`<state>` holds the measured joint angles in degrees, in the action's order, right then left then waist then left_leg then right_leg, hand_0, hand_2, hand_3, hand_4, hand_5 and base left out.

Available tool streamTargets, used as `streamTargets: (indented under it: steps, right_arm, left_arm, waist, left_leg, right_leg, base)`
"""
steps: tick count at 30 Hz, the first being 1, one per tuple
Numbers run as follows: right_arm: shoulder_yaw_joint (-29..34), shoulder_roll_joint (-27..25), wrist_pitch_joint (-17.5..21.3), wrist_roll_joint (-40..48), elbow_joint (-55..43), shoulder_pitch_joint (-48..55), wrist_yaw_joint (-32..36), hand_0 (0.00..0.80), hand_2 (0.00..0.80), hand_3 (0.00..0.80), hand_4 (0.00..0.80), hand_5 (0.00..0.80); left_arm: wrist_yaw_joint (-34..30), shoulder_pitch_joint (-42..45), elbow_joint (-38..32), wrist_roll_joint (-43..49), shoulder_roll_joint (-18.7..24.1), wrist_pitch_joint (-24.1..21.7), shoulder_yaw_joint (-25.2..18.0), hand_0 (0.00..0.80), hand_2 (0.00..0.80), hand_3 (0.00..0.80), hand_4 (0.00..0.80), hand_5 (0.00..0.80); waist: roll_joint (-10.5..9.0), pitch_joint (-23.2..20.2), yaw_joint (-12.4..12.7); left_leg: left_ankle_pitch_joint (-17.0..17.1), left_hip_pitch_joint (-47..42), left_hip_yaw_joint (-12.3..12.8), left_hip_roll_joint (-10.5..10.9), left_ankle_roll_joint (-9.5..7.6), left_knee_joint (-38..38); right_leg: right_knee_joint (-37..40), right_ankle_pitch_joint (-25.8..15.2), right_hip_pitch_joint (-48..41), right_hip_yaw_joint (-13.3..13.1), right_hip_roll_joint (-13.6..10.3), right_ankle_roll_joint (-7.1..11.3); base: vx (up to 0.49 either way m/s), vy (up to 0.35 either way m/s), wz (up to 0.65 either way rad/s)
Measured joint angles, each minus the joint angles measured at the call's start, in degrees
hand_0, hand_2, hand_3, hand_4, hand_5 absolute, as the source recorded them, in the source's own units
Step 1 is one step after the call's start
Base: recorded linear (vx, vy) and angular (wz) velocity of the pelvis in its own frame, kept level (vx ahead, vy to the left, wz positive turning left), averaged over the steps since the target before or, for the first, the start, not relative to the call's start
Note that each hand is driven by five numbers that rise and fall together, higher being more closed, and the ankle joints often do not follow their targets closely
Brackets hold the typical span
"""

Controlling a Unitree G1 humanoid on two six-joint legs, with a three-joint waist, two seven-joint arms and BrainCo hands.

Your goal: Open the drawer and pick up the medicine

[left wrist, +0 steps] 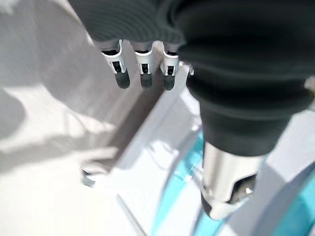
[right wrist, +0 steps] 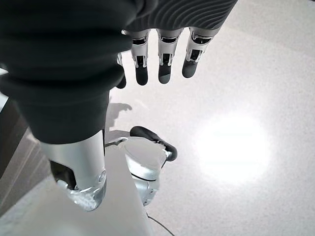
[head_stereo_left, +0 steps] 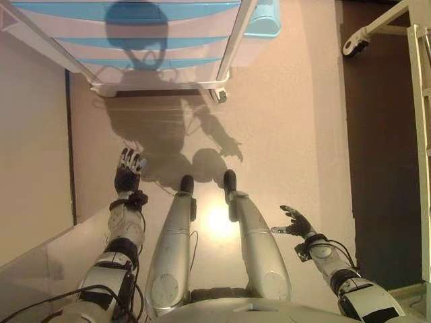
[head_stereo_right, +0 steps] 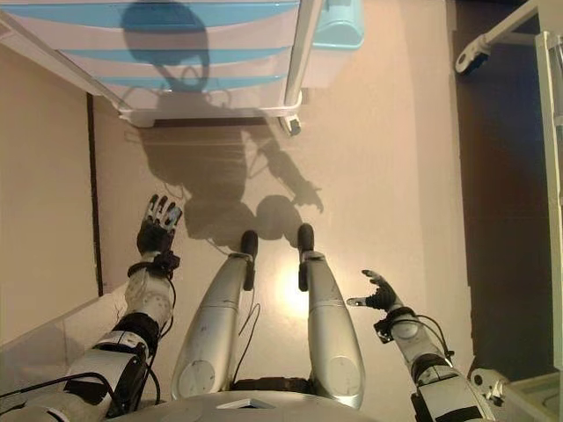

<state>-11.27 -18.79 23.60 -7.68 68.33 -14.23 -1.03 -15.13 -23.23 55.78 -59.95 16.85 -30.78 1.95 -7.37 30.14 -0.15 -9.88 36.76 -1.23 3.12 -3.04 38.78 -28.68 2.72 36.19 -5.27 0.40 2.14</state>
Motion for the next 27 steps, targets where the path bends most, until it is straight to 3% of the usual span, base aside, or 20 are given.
streamTargets:
  steps: [9,14,27]
  right_arm:
    - [-1.58,-0.03,-0.09,2.02,-1.68,0.56,0.12,0.0,0.0,0.0,0.0,0.0]
    - [-3.22,0.11,-0.07,2.0,-1.85,0.62,0.18,0.0,0.0,0.0,0.0,0.0]
    - [-3.21,0.12,-0.18,1.98,-1.98,2.84,0.82,0.0,0.0,0.0,0.0,0.0]
  left_arm:
    - [0.13,-6.02,-3.34,-3.61,4.43,3.24,0.0,0.0,0.0,0.0,0.0,0.0]
    - [0.04,-5.98,-3.16,-3.52,4.49,4.8,0.0,0.0,0.0,0.0,0.0,0.0]
    - [-1.74,-2.67,-2.58,-6.5,4.74,5.77,-3.07,0.0,0.0,0.0,0.0,0.0]
  waist:
    - [-0.89,0.11,-1.85]
    - [-1.12,0.17,-2.66]
    - [-1.43,0.14,-1.74]
  left_leg:
    - [-1.83,-0.3,0.91,-0.13,-0.38,2.04]
    - [-2.15,-1.61,1.11,-0.12,-0.52,2.05]
    - [-3.08,-3.71,1.01,-0.29,-0.74,2.67]
  right_leg:
    - [-1.33,0.17,0.27,-1.78,0.9,1.27]
    - [-1.27,0.18,-1.07,-1.98,0.94,1.3]
    - [-0.33,0.45,-3.73,-2.05,1.19,1.22]
  base:
    - [0.035,0.005,-0.14]
    - [0.029,-0.017,-0.05]
    - [0.039,-0.026,-0.01]
